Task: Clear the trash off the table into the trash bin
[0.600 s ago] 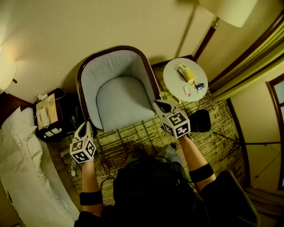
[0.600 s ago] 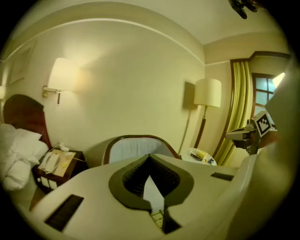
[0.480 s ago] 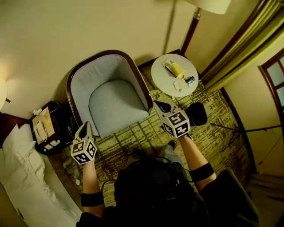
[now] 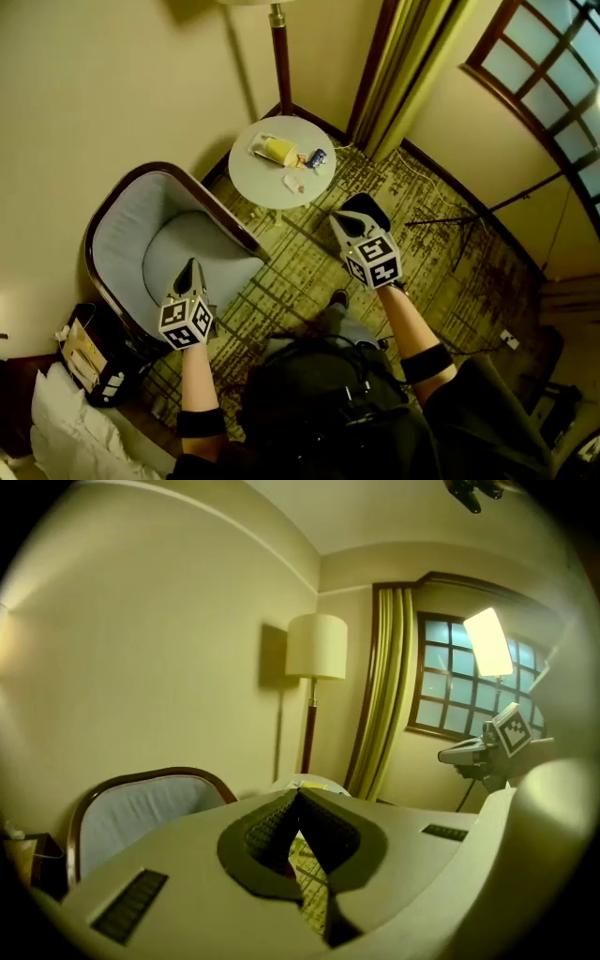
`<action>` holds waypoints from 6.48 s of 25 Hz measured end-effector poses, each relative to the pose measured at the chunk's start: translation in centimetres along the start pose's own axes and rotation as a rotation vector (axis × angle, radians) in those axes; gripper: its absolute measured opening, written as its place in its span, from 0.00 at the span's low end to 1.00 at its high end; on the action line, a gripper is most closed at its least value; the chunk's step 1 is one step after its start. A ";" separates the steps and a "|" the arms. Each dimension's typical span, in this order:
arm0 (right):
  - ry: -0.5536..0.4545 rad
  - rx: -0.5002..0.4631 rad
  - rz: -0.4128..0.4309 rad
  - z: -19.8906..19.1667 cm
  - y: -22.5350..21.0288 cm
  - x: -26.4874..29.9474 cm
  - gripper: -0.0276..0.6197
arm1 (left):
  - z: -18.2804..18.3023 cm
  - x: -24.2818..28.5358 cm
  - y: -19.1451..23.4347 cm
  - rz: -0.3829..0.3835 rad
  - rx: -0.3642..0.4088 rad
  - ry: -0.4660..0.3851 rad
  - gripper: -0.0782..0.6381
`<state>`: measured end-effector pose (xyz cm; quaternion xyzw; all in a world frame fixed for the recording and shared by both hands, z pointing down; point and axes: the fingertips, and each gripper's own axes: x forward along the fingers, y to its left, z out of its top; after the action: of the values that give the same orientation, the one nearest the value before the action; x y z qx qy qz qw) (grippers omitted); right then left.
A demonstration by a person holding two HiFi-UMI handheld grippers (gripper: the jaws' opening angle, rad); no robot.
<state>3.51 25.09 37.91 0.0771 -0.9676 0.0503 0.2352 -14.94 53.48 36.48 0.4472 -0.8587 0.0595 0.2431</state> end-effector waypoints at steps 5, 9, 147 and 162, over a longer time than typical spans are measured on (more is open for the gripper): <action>-0.023 0.058 -0.080 -1.6 -7.2 -3.4 0.05 | 2.0 4.9 -7.3 -0.083 0.085 0.012 0.11; -0.032 0.087 -0.106 -2.7 -11.6 -5.3 0.05 | 3.0 7.9 -11.8 -0.114 0.113 0.021 0.11; -0.054 0.085 -0.093 5.2 -17.6 18.6 0.07 | 10.7 33.7 -13.4 -0.368 0.286 -0.024 0.11; 0.082 0.174 -0.305 -7.4 -30.3 8.4 0.07 | 3.9 38.3 -34.8 -0.644 0.398 0.064 0.11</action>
<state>4.68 -4.77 50.24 0.2408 -0.9262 0.1006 0.2721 -7.06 3.33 47.06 0.7307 -0.6376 0.1597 0.1846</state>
